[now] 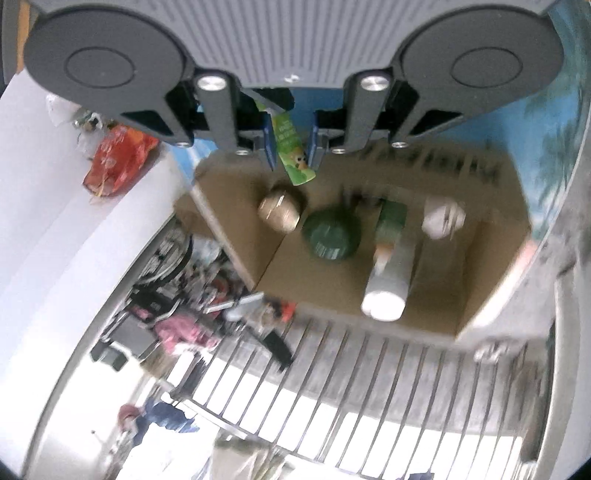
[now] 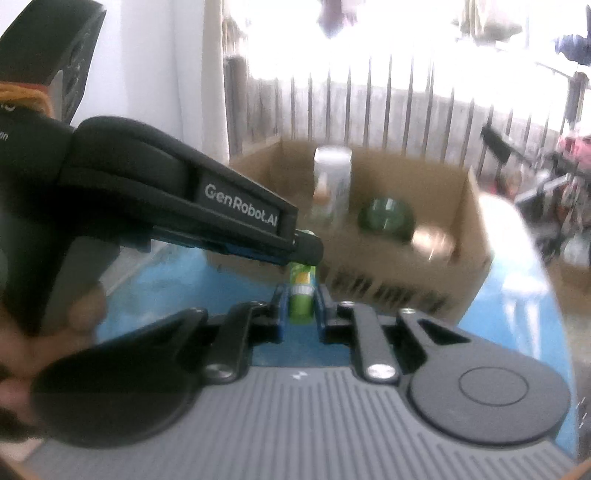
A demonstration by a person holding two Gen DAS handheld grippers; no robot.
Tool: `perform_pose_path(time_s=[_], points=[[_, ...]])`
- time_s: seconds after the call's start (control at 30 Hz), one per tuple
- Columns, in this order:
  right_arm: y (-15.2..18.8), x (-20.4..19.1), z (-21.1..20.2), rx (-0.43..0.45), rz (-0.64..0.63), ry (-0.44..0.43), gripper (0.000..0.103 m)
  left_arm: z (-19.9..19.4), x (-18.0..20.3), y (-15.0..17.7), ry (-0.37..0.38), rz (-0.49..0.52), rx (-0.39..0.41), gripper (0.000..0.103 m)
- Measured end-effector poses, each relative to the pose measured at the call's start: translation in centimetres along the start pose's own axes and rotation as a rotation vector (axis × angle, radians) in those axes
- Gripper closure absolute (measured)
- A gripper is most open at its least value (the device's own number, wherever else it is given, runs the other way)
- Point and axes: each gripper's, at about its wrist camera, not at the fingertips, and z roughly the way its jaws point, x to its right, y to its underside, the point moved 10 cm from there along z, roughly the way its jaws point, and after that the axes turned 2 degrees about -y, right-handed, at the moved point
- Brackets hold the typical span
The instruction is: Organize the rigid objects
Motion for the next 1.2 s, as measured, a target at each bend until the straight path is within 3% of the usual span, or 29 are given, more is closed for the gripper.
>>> perform_pose_path(time_s=[0.13,0.23,0.53,0.7,0.8,0.87,1.1,1.2], points=[[-3.5,1.6,-0.4,0.056,-0.026,0.030,0.089,0.7,1.8,-3.5,0.020,0.039,0.030,0.084],[-5.1,3.6,0.6,0.057,-0.007,0.034,0.089,2.9,2.4,-5.2,0.034,0.042,0.004,0.085],[-5.0,9.7,7.1,-0.098,0.173,-0.046,0.089,11.6,0.5,-5.0,0.038,-0.003,-0.158,0.086],[-4.0,10.4,9.6,-0.168,0.153,-0.026,0.086,14.3,-0.1,-4.0,0.045,-0.011,-0.214,0.086],[-3.6,10.4,10.1,-0.181,0.132,0.005,0.078,15.2,-0.2,-3.7,0.048,-0.007,-0.230,0.083],[-3.5,10.3,10.2,-0.180,0.122,0.003,0.078,15.5,-0.3,-3.6,0.043,0.000,-0.230,0.079],[-3.6,10.0,9.7,-0.169,0.107,0.021,0.077,14.5,-0.3,-3.8,0.037,0.023,-0.210,0.077],[-3.9,10.4,8.7,-0.148,0.113,0.027,0.076,12.9,0.2,-4.5,0.045,0.034,-0.181,0.065]])
